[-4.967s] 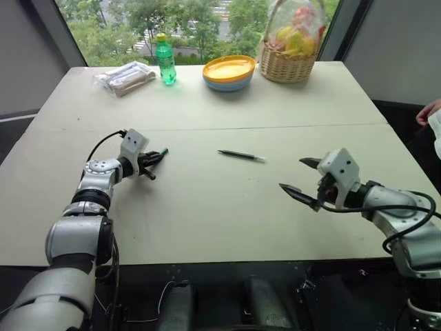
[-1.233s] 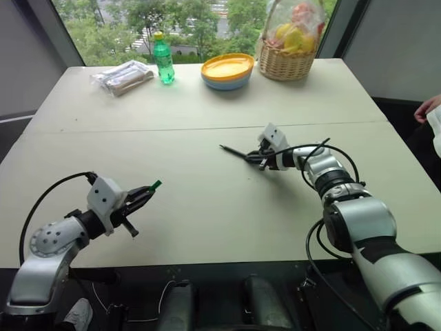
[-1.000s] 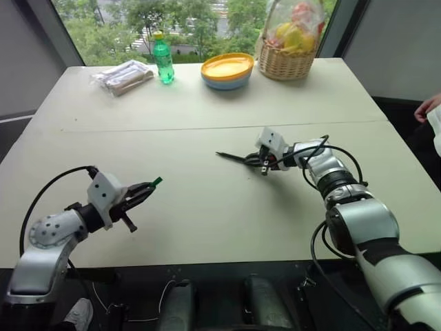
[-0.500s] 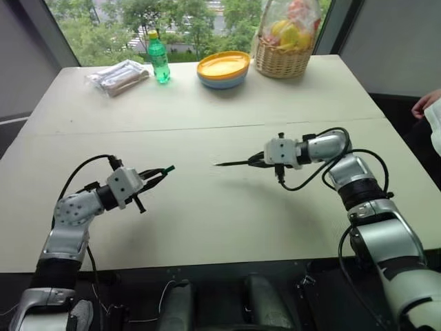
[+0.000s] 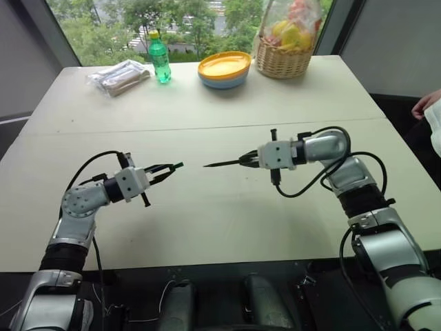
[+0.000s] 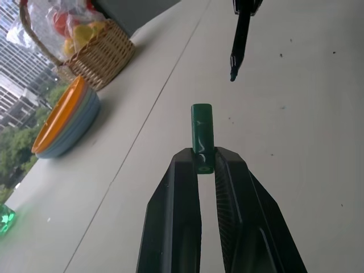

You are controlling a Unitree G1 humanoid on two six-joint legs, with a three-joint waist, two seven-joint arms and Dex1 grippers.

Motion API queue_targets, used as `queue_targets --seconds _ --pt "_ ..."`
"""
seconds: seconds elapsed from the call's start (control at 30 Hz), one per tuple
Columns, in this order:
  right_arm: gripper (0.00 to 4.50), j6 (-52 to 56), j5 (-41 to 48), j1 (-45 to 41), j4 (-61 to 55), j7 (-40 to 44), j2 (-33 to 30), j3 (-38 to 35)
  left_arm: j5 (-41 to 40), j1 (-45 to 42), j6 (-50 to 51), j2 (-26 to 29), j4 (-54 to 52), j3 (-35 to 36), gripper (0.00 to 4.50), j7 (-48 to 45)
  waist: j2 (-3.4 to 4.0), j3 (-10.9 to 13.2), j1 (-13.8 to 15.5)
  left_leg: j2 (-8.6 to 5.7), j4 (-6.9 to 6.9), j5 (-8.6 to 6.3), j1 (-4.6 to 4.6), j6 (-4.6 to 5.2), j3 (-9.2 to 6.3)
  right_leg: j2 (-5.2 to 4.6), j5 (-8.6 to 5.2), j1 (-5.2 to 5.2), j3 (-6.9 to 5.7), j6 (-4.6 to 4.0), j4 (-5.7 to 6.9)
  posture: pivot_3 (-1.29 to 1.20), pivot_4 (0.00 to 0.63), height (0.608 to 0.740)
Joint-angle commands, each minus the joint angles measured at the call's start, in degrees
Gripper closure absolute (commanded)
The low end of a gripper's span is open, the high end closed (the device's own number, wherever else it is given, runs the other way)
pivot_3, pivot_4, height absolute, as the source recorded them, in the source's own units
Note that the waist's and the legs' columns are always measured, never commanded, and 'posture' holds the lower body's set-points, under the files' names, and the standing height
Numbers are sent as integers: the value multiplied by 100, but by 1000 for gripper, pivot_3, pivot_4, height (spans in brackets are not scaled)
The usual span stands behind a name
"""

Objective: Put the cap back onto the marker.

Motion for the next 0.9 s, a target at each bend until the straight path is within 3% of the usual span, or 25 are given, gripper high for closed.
queue_targets --seconds 0.03,0.33,0.9 --pt "4451 101 204 -38 -340 -8 42 18 -180 68 173 49 -320 -14 4500 -42 0 0 -1 0 0 0 0 0 0 0 0 0 0 0 0 0 150 740" --pt "4451 312 385 -20 -594 50 55 130 -565 242 1070 19 -854 -78 4500 -232 0 0 8 0 0 0 0 0 -2 1 0 0 0 0 1 0 150 740" --pt "4451 403 472 3 -765 143 47 245 -525 333 1291 16 -1128 -124 4500 -292 0 0 5 1 1 0 0 0 -2 3 0 0 0 0 0 0 150 740"
